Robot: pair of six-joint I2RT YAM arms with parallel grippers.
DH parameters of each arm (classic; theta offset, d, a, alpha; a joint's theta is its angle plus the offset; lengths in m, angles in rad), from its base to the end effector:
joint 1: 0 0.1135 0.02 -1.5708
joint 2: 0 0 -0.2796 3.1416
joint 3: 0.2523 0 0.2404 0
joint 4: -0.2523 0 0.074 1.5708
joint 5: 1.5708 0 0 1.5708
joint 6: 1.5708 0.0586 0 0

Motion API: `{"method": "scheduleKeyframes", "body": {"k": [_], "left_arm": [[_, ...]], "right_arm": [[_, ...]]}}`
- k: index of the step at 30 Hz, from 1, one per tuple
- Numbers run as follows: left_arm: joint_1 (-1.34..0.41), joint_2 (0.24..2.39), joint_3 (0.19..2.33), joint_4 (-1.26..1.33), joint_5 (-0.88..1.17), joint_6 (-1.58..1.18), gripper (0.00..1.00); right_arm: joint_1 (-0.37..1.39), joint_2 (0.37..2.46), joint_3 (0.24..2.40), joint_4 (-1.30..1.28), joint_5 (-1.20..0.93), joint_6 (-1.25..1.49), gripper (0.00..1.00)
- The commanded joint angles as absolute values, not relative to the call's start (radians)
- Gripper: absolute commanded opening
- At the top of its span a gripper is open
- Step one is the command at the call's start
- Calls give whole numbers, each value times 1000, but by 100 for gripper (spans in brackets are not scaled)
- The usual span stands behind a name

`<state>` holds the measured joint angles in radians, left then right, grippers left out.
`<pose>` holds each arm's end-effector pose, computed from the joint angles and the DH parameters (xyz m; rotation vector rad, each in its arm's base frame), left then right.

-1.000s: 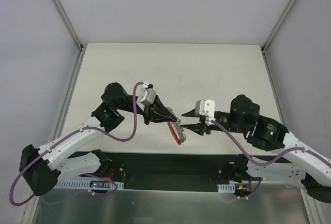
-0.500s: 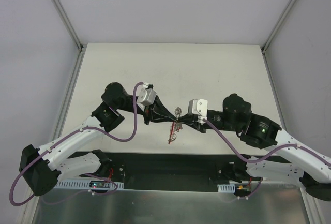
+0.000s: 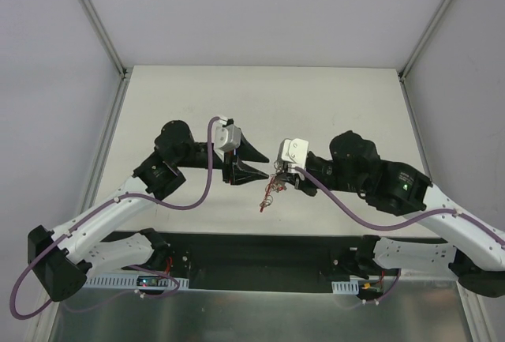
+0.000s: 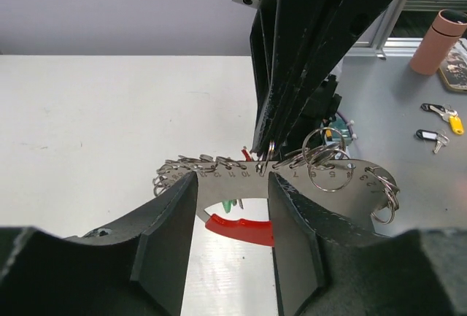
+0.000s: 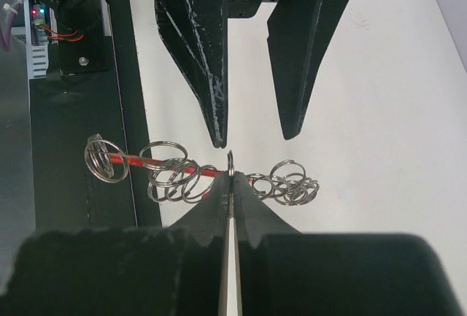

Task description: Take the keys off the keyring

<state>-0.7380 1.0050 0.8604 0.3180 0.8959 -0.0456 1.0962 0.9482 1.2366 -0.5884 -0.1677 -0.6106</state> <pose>0.1305 -0.1806 0.3945 1.2136 1.0326 -1.2430 0.0776 0.1725 0.4254 -1.5028 1.1556 0.4898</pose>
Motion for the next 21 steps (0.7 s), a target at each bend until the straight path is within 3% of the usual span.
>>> {"method": "scheduleKeyframes", "body": {"k": [1,10,21], "left_arm": [[-738,982,916,247,865,17,42],[-745,985,943,198,861,25,40],[-764,1031,945,196,887,3,31]], "right_arm": [[1101,980,1341,-676,-120,-585,1],[1104,1038,1402,-716,-104,-537,1],[1114,1094,1440,-727,-89,-531,1]]}}
